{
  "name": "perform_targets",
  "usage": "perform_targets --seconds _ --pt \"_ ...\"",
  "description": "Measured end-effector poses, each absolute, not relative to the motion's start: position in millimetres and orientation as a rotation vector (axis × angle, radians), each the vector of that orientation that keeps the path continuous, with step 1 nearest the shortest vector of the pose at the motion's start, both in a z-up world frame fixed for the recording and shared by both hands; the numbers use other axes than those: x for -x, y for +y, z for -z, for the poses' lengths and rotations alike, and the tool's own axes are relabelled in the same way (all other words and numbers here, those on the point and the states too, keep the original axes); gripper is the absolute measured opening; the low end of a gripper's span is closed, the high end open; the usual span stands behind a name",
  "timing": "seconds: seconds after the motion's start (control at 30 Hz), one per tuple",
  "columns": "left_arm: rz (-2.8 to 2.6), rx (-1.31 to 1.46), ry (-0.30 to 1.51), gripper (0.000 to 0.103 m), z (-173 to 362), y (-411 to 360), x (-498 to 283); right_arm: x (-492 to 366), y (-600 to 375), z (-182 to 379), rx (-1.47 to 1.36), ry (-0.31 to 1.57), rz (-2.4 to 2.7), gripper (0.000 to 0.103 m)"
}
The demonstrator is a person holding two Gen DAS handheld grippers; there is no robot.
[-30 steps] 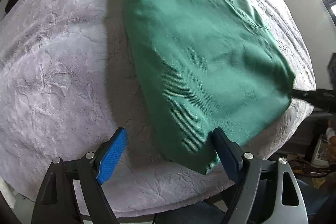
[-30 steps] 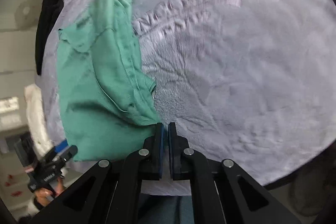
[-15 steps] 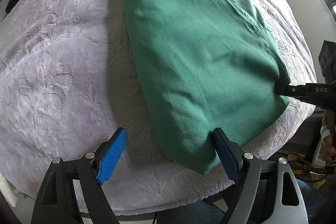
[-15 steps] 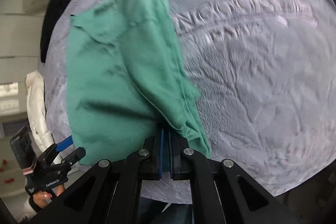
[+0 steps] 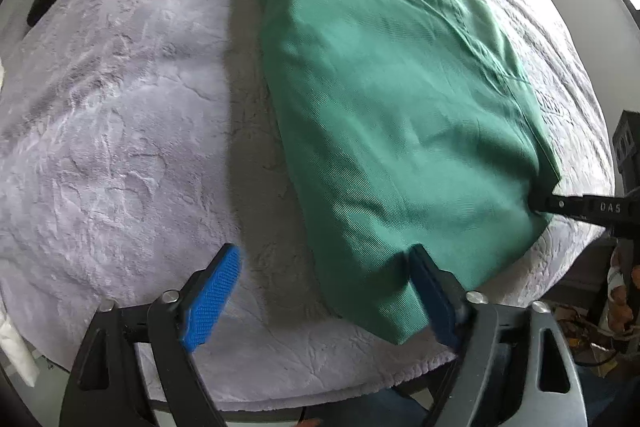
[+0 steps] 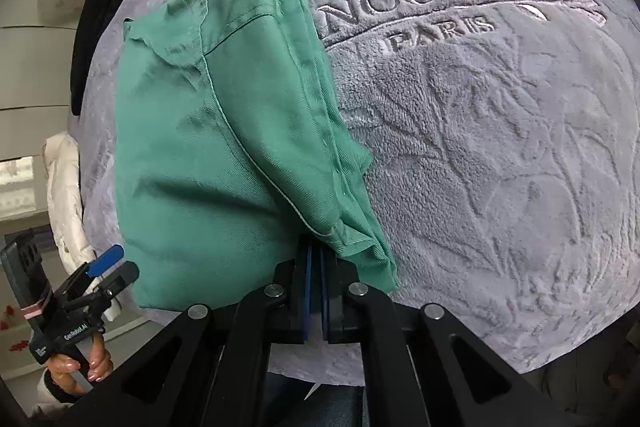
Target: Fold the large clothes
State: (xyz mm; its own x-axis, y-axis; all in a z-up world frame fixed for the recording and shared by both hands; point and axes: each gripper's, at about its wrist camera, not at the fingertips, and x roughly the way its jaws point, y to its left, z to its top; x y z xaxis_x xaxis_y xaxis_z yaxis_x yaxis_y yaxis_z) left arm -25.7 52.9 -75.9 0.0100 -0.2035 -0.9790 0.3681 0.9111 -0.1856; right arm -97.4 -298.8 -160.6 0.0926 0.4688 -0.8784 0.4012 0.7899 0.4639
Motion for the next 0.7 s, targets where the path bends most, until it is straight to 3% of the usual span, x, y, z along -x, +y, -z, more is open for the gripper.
perform_targets --seconds 0.3,0.47,0.53,0.6,0.7 --pt "0.377 -0.15 1.476 0.103 68.1 62.5 17.1 99.8 -296.8 155.2 -0.714 1.535 -0.053 0.005" --pt "0.306 -0.173 1.459 0.103 56.1 69.5 8.2 91.0 -292.6 121.8 -0.638 1.503 -0.077 0.006" --pt "0.277 -0.178 1.455 0.103 52.1 66.1 3.4 84.5 -290.3 104.0 -0.602 1.466 -0.079 0.021" --pt "0.254 -0.186 1.442 0.103 45.6 68.2 -2.8 75.7 -288.3 88.9 -0.567 1.437 -0.058 0.075" --pt "0.245 -0.19 1.427 0.103 38.2 64.7 -7.4 64.1 -285.9 73.2 -0.521 1.394 -0.029 0.079"
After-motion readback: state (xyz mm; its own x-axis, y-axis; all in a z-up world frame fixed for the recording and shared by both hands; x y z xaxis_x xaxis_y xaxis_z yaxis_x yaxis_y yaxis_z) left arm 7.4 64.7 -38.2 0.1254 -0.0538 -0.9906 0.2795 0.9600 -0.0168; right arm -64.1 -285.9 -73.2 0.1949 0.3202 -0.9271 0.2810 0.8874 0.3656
